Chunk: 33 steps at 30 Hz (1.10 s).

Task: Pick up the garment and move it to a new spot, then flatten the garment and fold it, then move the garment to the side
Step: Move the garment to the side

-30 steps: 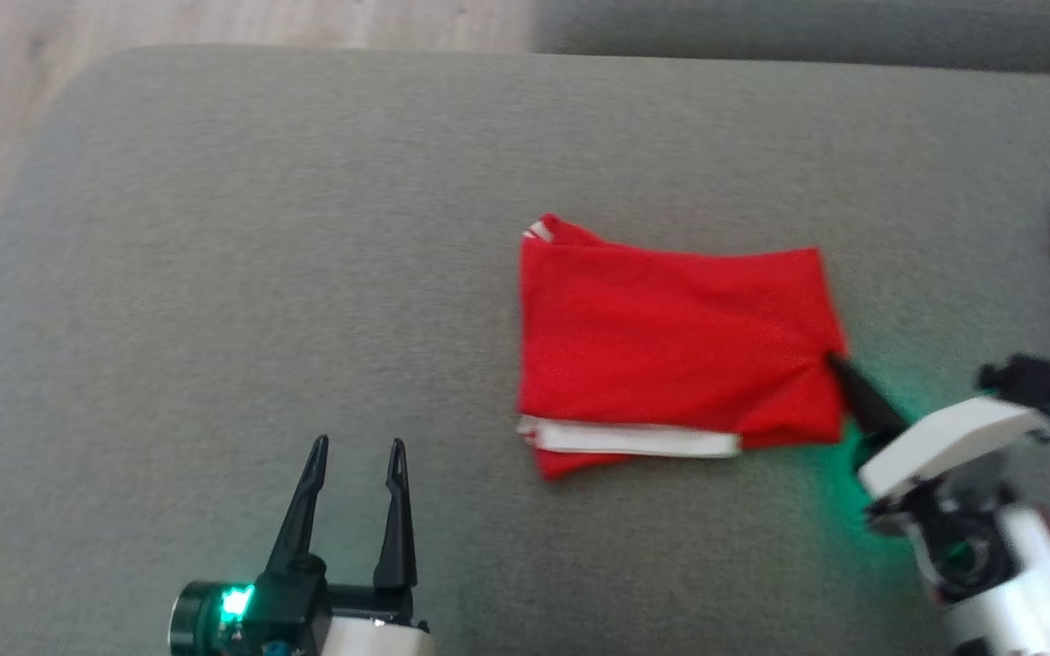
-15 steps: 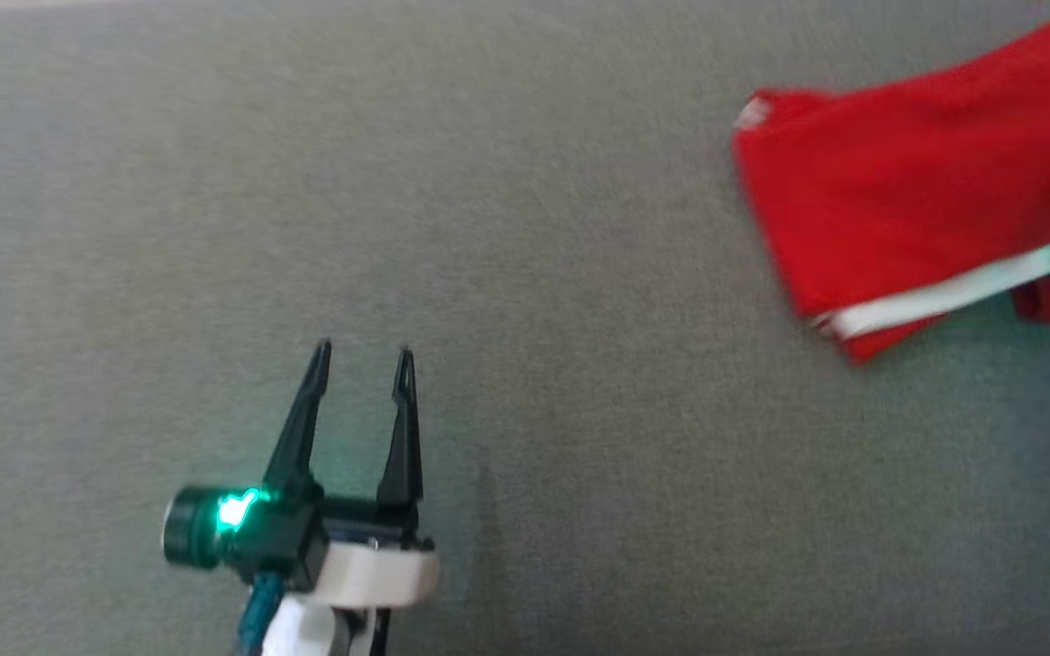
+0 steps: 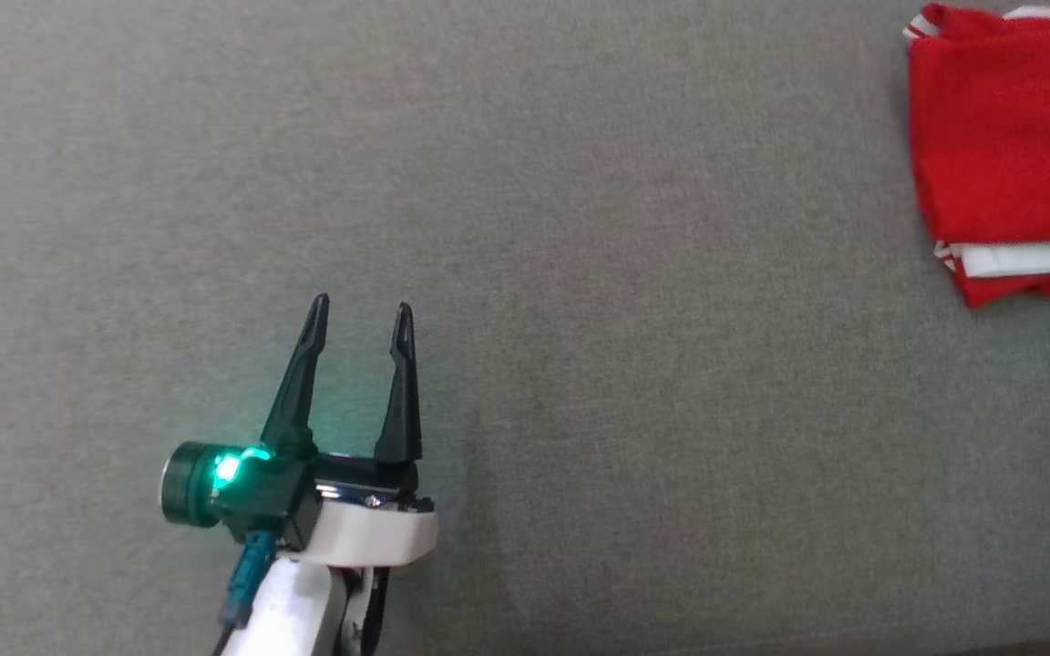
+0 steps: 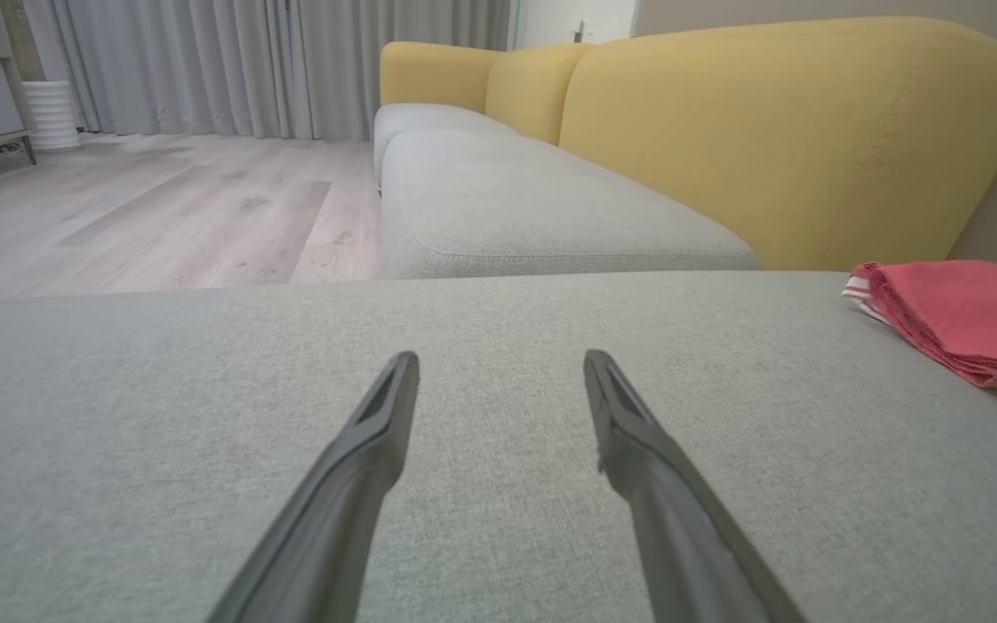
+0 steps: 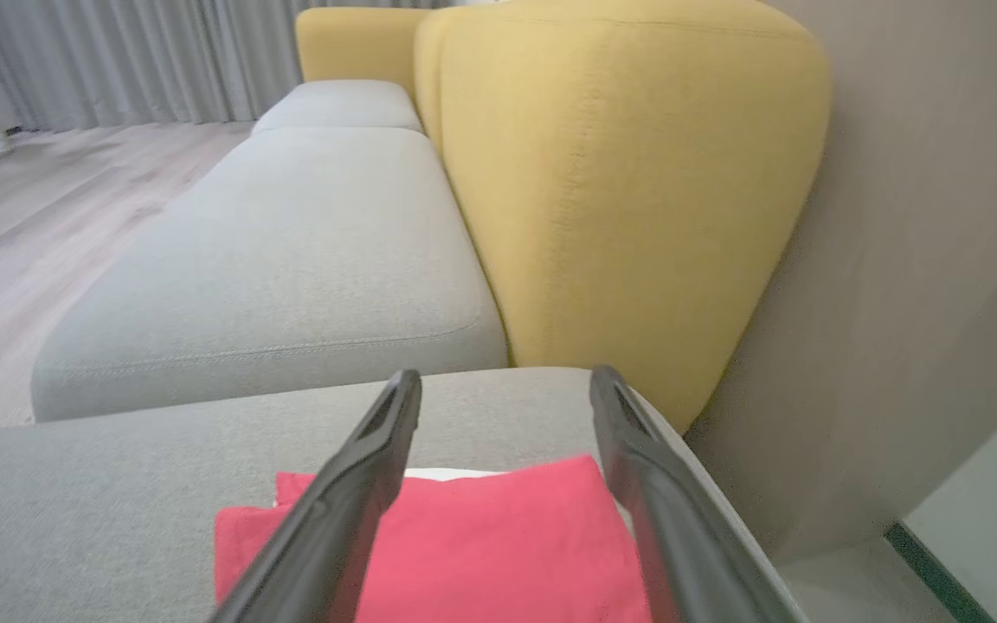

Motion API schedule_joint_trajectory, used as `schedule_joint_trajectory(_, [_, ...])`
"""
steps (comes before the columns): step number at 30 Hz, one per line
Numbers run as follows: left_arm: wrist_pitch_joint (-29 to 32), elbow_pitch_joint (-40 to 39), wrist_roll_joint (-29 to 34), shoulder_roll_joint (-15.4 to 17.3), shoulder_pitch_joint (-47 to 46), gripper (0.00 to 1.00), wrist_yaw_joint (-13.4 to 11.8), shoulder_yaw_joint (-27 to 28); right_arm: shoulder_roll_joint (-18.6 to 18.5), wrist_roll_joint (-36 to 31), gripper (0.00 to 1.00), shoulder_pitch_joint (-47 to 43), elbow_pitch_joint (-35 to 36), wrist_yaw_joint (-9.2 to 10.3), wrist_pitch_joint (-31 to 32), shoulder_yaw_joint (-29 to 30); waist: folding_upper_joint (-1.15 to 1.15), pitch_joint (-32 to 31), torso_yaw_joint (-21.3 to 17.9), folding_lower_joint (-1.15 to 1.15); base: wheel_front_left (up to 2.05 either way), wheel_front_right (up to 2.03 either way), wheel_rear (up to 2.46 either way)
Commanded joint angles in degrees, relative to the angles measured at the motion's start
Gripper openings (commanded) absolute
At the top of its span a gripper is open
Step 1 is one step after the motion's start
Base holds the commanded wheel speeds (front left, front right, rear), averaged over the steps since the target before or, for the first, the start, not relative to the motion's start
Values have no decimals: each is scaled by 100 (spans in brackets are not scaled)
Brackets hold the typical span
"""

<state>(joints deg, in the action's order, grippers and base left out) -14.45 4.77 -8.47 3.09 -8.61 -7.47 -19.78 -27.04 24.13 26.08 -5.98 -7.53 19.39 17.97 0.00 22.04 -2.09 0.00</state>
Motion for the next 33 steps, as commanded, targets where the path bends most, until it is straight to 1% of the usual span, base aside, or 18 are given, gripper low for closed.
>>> schedule_joint_trajectory(1, [-55,-146,-54,-21,-65,100,35,211,-55,-178,100,-195,221,4,-174,-197,0,-144,77,0,0,0,0])
schedule_joint_trajectory(4, [-55,-114,-207,-21,23,100,19,255,165,-551,100,-468,205,4,-711,-762,0,-459,220,0,0,0,0])
schedule_joint_trajectory(9, [-55,0,-313,-21,291,100,-18,317,743,-756,100,-1010,0,4,-1529,-1701,0,-1072,508,0,0,0,0])
schedule_joint_trajectory(13, [-55,107,-309,-21,585,100,-3,343,1160,-939,100,-1455,-379,4,-2302,-2193,0,-1545,720,0,0,0,0])
schedule_joint_trajectory(15, [-55,122,-285,-21,738,100,2,363,1480,-1043,100,-1696,-621,4,-2679,-2200,0,-1788,813,0,0,0,0])
schedule_joint_trajectory(18, [-55,28,-291,-21,991,100,83,392,1947,-1353,100,-2079,-917,4,-3166,-2110,0,-2118,896,0,0,0,0])
schedule_joint_trajectory(21, [-55,-65,-249,-21,1233,100,108,445,2210,-1737,100,-2443,-1000,4,-3394,-2012,0,-2345,927,0,0,0,0])
schedule_joint_trajectory(22, [-55,-109,-219,-21,1293,100,109,462,2266,-1846,100,-2554,-974,4,-3421,-1971,0,-2405,929,0,0,0,0])
schedule_joint_trajectory(25, [-55,-226,-147,-21,1471,100,88,530,2388,-1837,100,-2849,-421,4,-3434,-1768,0,-2530,898,0,0,0,0])
schedule_joint_trajectory(28, [-55,-284,-104,-21,1641,100,115,563,2411,-1650,100,-3237,47,4,-3436,-1919,0,-2611,858,0,0,0,0])
schedule_joint_trajectory(33, [-55,-297,-40,-21,1886,100,197,624,2415,-1626,100,-3778,356,4,-3437,-2234,0,-2717,790,0,0,0,0])
